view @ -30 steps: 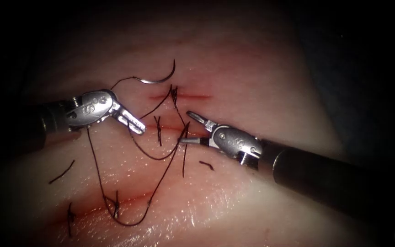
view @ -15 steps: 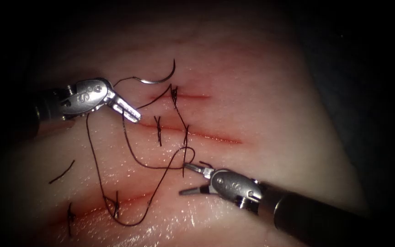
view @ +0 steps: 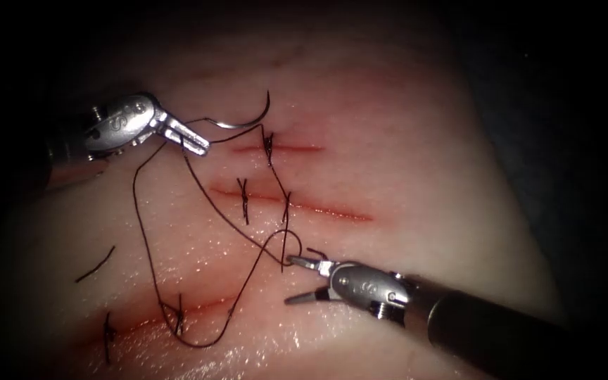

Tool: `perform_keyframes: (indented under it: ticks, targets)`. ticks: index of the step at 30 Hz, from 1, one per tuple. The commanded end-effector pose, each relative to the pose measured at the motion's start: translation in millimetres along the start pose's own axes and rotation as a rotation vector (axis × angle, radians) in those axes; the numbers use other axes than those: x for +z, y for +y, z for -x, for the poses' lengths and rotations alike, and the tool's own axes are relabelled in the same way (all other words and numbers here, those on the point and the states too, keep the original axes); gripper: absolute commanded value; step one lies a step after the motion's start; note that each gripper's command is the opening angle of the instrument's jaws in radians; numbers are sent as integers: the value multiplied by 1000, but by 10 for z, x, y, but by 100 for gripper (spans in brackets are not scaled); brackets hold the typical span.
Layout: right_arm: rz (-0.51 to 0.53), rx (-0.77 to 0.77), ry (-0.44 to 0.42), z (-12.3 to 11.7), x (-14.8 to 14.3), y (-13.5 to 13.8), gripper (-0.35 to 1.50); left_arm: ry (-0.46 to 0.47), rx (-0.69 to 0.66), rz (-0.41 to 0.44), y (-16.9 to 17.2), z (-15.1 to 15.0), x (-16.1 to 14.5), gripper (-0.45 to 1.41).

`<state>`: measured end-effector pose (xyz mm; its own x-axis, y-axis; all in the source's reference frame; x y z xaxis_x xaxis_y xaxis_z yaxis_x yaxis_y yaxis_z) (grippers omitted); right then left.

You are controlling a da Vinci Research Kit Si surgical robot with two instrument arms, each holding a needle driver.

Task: Wound Closure
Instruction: Move the suture out of the way with the right gripper.

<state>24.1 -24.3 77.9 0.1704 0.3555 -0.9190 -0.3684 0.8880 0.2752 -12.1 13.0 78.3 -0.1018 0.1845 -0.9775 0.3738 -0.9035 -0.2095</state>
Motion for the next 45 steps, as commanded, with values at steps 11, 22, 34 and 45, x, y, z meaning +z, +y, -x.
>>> perform_keyframes:
  ticks: [11,22,34,45]
  targets:
    - [64,-98,23,-32,-48,-2,148,-78,-14,-122,-28,22,-10,-45]
    - [-75,-305,-69,-38,3,-42,146,-160,-56,-313,-51,41,-19,-45]
    - [-208,-527,-283,15,118,-32,138,-169,-50,-326,-40,41,-9,-45]
    - [-361,-550,-345,40,126,-47,-35,-169,-44,-326,-33,42,-7,-45]
